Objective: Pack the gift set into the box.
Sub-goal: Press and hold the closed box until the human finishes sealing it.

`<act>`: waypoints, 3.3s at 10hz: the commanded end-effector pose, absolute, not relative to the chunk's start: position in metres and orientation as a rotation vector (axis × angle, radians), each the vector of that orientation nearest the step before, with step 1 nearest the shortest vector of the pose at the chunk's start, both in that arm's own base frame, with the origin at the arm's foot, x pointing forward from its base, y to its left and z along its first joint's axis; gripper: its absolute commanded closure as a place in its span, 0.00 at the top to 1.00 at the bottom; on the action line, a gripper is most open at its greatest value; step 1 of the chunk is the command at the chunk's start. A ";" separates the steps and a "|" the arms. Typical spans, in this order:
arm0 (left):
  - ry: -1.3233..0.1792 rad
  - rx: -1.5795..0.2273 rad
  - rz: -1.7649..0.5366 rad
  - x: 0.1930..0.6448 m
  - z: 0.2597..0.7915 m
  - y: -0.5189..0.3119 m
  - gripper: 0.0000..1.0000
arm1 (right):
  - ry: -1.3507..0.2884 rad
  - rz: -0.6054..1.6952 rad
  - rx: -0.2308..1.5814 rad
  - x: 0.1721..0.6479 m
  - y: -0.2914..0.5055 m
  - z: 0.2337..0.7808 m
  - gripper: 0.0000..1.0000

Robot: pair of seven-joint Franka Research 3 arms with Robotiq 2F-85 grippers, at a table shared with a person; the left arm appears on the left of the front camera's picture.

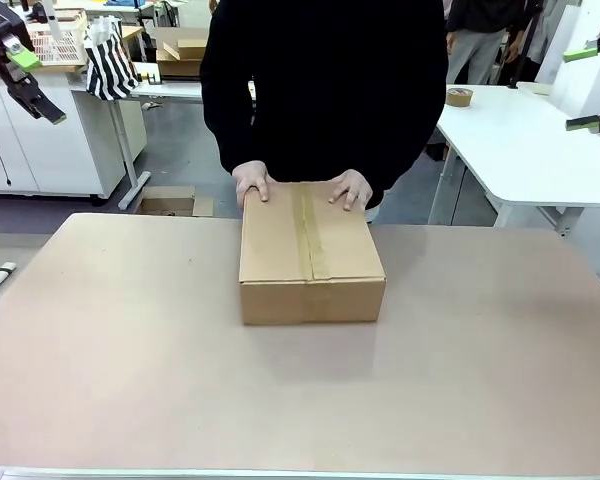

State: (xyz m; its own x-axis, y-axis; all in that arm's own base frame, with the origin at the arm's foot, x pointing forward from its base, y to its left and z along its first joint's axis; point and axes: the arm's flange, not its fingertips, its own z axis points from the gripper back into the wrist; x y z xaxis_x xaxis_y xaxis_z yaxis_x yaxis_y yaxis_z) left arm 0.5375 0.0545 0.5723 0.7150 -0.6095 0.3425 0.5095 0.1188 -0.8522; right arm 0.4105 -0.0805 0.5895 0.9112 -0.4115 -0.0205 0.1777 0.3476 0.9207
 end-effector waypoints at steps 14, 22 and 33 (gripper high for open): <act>-0.238 -0.959 -1.163 0.538 0.593 -0.028 1.00 | -0.625 0.242 1.186 0.410 0.011 0.603 1.00; -0.618 -0.592 -1.313 0.553 0.585 -0.089 1.00 | -0.593 0.503 1.236 0.403 0.047 0.601 1.00; -1.163 -0.872 -1.231 0.500 0.525 -0.099 1.00 | -0.766 1.269 1.336 0.380 0.156 0.473 1.00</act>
